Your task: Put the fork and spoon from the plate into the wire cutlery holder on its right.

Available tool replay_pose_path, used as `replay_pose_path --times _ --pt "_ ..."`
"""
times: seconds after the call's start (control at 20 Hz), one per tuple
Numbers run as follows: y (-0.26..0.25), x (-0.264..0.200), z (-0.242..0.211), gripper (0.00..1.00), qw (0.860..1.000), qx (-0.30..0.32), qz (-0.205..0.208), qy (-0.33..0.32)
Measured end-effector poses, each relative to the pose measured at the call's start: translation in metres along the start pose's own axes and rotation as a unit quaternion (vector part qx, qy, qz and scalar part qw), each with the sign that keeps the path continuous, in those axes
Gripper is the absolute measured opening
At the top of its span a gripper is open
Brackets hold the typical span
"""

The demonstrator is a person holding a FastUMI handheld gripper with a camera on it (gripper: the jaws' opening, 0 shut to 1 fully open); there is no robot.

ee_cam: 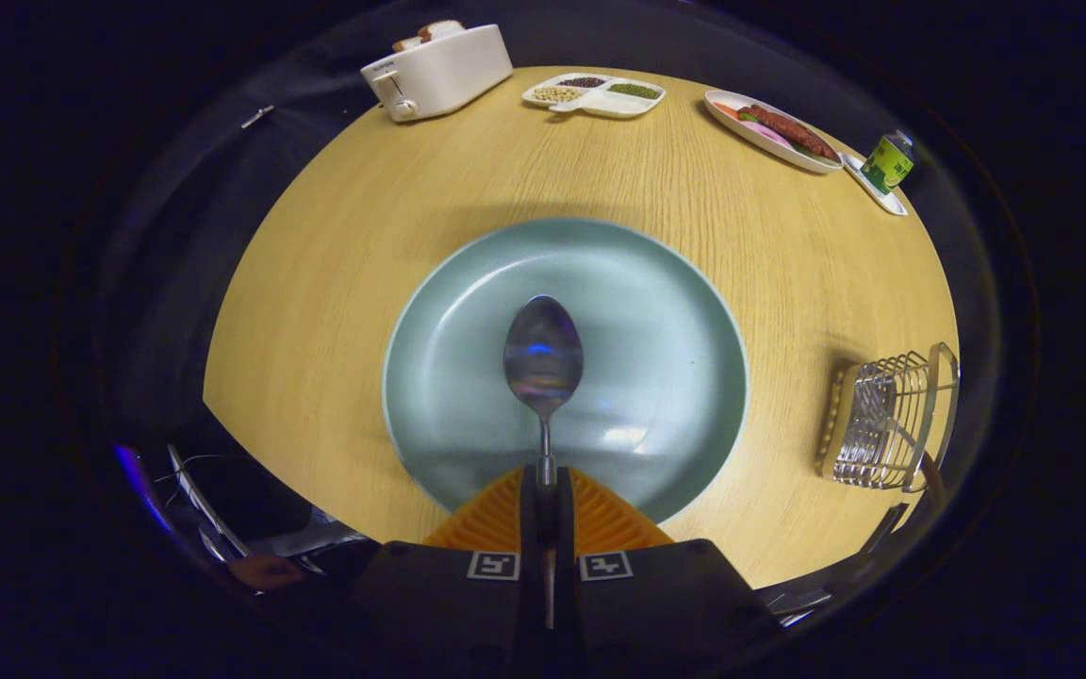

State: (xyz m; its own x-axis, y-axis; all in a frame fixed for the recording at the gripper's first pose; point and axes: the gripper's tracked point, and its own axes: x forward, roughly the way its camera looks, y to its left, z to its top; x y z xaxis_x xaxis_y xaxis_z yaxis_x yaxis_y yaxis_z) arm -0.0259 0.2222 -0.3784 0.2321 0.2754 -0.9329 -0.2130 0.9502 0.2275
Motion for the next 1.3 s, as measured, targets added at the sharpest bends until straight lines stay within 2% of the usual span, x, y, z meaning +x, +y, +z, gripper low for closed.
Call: replay_pose_path --times 0.25,0.45,0.55,0.75,0.9,1.15,1.3 --pt "-0.04 -0.084 0.018 0.08 0.999 -0.028 0.017 -0.022" --pt "-0.096 -0.142 0.017 0.08 0.999 -0.041 0.019 0.003" --pt "-0.132 -0.16 0.014 0.08 0.998 -0.056 0.0 0.023" --pt "-0.188 -0.169 -0.004 0.08 0.99 -0.084 -0.026 0.11" --pt "-0.22 -0.163 -0.016 0.08 0.977 -0.1 -0.047 0.184" --pt "-0.247 -0.149 -0.025 0.08 0.95 -0.113 -0.073 0.28" --pt "-0.246 -0.142 -0.026 0.08 0.939 -0.112 -0.074 0.317"
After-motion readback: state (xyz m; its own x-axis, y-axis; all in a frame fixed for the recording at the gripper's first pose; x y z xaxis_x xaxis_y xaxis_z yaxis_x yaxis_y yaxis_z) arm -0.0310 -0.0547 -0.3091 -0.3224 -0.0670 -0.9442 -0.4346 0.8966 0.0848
